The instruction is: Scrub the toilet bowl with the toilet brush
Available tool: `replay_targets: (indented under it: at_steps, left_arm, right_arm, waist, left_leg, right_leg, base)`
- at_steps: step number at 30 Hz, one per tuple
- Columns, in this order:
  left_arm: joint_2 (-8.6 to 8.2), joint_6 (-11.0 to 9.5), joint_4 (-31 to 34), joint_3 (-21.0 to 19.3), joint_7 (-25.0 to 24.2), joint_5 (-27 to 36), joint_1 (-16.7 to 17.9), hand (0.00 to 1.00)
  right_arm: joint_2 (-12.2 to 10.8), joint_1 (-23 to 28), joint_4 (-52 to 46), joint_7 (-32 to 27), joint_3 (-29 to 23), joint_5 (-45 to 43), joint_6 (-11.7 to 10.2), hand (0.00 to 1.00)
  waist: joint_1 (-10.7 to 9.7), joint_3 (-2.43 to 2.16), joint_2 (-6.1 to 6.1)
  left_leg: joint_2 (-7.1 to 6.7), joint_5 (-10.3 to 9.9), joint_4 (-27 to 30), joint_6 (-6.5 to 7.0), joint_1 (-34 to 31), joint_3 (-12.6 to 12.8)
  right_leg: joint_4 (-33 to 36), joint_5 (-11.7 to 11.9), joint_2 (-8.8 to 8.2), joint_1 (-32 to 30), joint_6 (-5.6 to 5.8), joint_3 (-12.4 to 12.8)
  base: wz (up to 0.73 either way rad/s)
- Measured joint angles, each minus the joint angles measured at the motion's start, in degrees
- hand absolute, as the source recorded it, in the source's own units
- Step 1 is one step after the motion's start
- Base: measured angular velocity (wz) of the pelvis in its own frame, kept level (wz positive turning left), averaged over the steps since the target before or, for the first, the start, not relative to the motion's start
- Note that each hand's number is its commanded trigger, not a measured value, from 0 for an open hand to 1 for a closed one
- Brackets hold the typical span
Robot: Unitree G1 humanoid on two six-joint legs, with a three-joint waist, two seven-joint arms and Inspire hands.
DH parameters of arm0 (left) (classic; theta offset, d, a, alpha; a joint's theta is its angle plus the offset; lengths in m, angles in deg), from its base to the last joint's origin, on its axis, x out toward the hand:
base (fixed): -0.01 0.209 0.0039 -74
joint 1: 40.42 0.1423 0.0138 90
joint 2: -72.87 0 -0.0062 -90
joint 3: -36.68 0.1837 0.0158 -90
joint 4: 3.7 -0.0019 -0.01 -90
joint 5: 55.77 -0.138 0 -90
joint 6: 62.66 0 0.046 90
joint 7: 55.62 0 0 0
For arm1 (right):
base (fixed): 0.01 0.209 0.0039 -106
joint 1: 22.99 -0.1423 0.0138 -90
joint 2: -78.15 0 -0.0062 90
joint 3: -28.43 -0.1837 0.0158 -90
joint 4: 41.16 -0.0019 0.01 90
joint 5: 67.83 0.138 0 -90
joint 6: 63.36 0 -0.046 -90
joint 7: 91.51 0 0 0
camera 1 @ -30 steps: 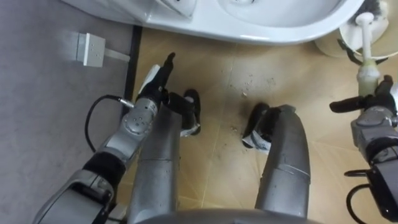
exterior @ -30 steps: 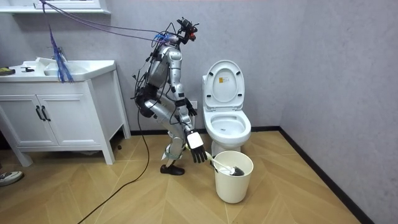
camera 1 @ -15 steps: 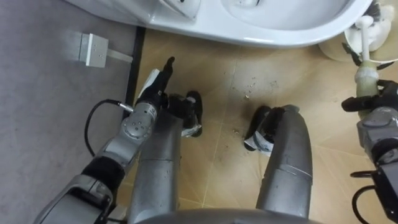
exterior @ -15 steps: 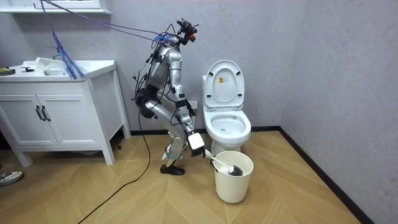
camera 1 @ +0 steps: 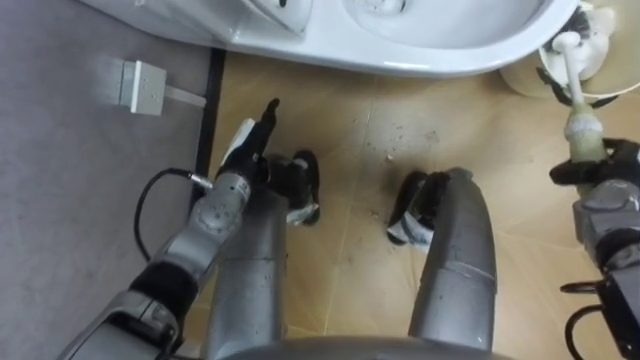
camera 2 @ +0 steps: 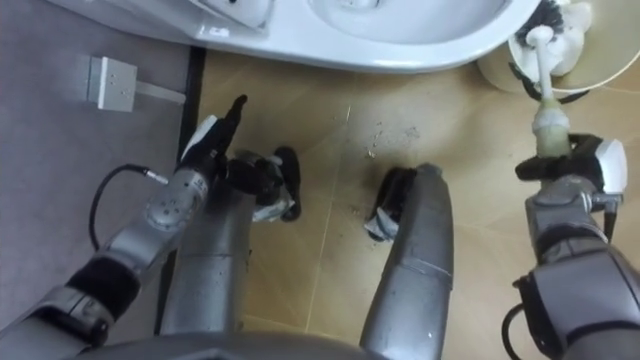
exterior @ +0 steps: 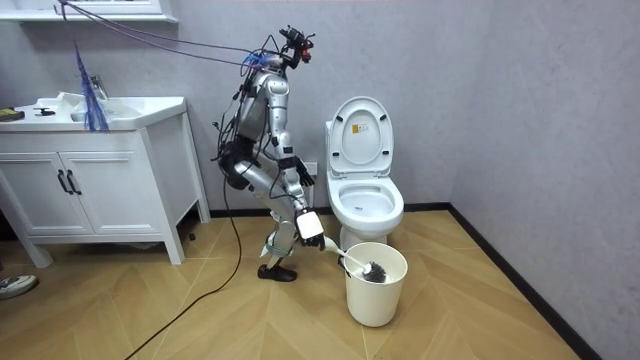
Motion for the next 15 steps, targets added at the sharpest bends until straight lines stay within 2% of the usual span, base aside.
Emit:
replay_targets:
  at_steps: [2, 3, 6, 8, 10, 15]
  left_arm:
    - [0.35, 0.0, 0.4, 0.0, 0.0, 0.0, 0.5, 0.00]
    - [0.67, 0.0, 0.6, -0.1, 0.0, 0.0, 0.9, 0.00]
    - [1.49, 0.0, 0.7, -0.2, 0.0, 0.0, 2.0, 0.00]
    - [1.49, 0.1, 0.6, -0.1, 0.0, 0.0, 2.5, 0.00]
    - [1.80, 0.1, 0.5, -0.2, 0.0, 0.0, 3.7, 0.00]
    - [2.71, 0.5, -0.5, -1.7, 0.3, 0.0, 6.5, 0.00]
  right_arm:
    - [-0.1, 0.9, 0.0, 0.1, 0.1, 1.4, 0.0, 1.00]
    - [-0.4, 1.4, 0.1, 0.6, 0.1, 2.5, 0.1, 1.00]
    - [-1.1, 2.3, 0.1, 2.2, -0.1, 5.0, 0.2, 1.00]
    - [-1.6, 3.5, 0.5, 3.0, -0.1, 8.0, 0.4, 1.00]
    - [-1.9, 5.5, 0.5, 3.9, -0.3, 13.2, 0.9, 1.00]
    - [-3.4, 8.3, 0.3, 3.9, -4.4, 20.4, 1.4, 1.00]
  waist:
    - [0.0, -0.08, -0.13]
    - [0.2, -0.21, -0.22]
    - [0.2, -0.62, -0.22]
    - [-0.1, -0.87, -0.07]
    - [0.2, -1.29, -0.08]
    - [0.1, -1.58, -0.32]
  left_leg:
    - [0.24, 0.0, -0.4, -0.07, 1.1, -0.1]
    - [0.87, 0.0, -1.0, -0.14, 2.1, -0.1]
    - [1.07, 0.2, -3.5, -0.42, 5.4, -0.2]
    - [0.86, 0.6, -5.6, -0.38, 7.8, -0.4]
    - [0.94, 1.0, -8.3, -0.47, 10.9, -0.6]
    - [0.78, 1.3, -12.9, -0.38, 17.2, 0.0]
  right_leg:
    - [-0.6, 0.0, 0.19, 1.3, -0.03, -0.2]
    - [-1.6, 0.3, 0.73, 2.4, -0.02, -0.5]
    - [-5.1, 1.5, 1.77, 6.1, 0.17, -1.1]
    - [-7.5, 2.0, 1.84, 9.0, 0.48, -2.0]
    - [-11.1, 3.1, 2.86, 12.6, 1.09, -2.4]
    - [-16.6, 4.4, 3.76, 18.8, 2.21, -2.4]
  base:
    - [-0.08]
    - [-0.17]
    - [-0.13]
    - [0.02]
    - [-0.05]
    - [-0.08]
